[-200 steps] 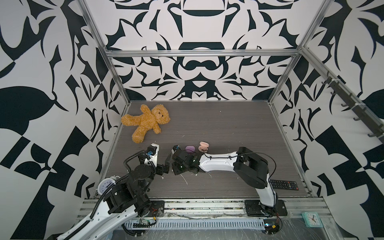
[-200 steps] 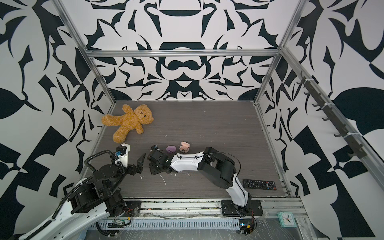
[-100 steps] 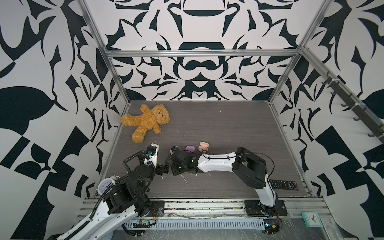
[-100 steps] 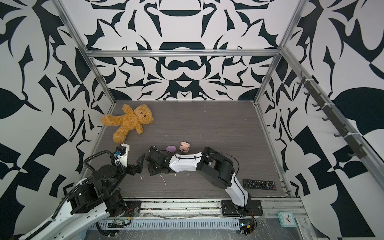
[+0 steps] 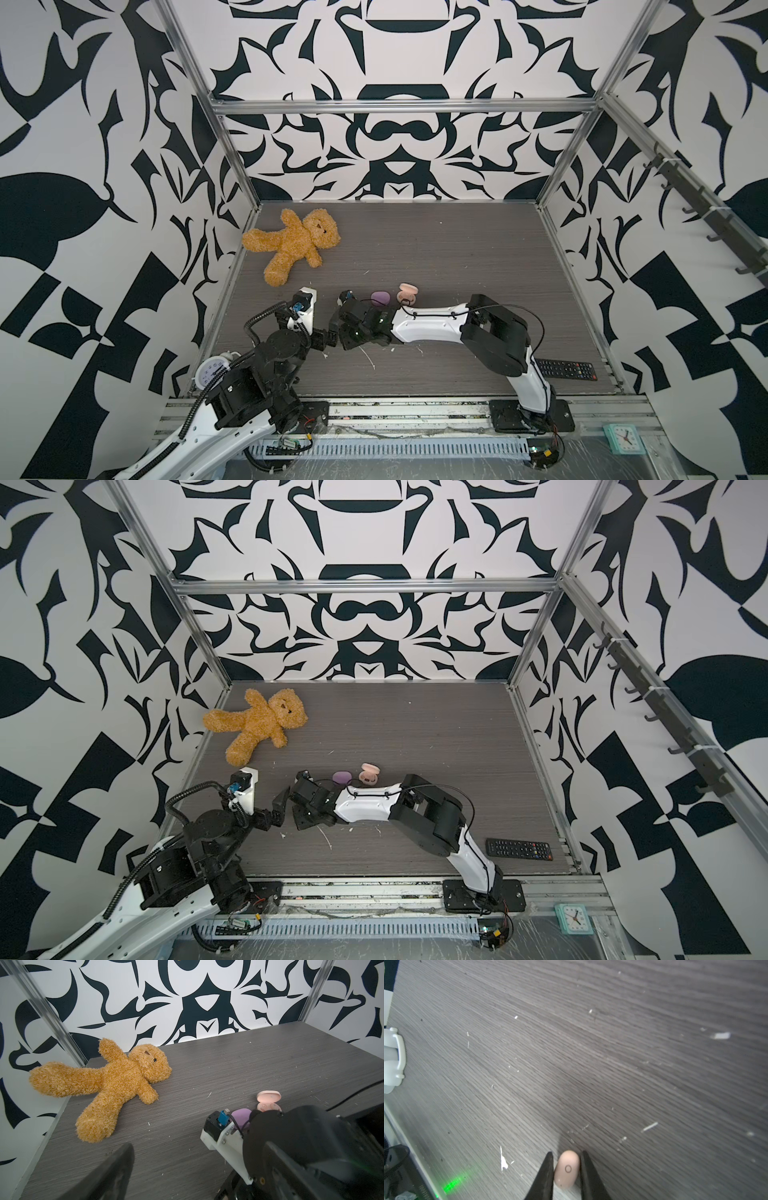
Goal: Insert the wireless bluetooth earbuds into the charging case
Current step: 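Lower and close the right gripper on the loose pink earbud, then lift the earbud and carry it over the open pale pink case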
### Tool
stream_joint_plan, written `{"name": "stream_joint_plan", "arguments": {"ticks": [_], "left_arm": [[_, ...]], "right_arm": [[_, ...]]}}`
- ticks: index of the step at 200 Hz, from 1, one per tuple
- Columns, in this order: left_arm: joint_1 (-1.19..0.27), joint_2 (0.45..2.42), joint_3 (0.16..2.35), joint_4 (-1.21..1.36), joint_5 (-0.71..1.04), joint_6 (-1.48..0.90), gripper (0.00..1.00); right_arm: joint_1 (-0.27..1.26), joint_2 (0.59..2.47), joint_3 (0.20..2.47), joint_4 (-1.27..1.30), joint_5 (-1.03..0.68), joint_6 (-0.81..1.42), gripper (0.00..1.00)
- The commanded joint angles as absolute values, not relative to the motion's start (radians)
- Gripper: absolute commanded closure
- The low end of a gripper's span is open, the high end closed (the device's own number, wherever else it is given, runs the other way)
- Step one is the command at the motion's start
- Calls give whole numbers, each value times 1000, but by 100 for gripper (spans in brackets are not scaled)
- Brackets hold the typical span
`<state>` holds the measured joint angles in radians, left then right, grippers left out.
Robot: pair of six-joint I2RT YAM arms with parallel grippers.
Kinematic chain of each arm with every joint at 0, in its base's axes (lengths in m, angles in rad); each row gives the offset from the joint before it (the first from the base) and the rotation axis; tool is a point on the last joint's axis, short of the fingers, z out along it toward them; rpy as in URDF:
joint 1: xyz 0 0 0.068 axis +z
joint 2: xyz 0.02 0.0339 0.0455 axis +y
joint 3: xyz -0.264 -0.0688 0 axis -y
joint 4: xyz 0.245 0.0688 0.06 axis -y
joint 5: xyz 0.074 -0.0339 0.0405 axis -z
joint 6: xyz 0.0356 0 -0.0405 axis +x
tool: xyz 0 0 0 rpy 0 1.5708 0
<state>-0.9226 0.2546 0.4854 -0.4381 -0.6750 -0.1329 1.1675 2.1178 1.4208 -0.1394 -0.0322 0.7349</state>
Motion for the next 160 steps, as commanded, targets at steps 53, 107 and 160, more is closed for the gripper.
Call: {"name": "stream_joint_plan", "arguments": {"ticks": [53,107,160], "left_arm": [[-919,234,466,-422,-672,-137,1],[-919,232,464,-420,-671,-136,1],[-919,233,463,-419,-664,-135,1]], "right_arm": [[1174,2118,1476,-173,-22,735,81],[1174,2108,1482,-177,-20,732,82],[1174,2036,1458,-205,56,708,85]]}}
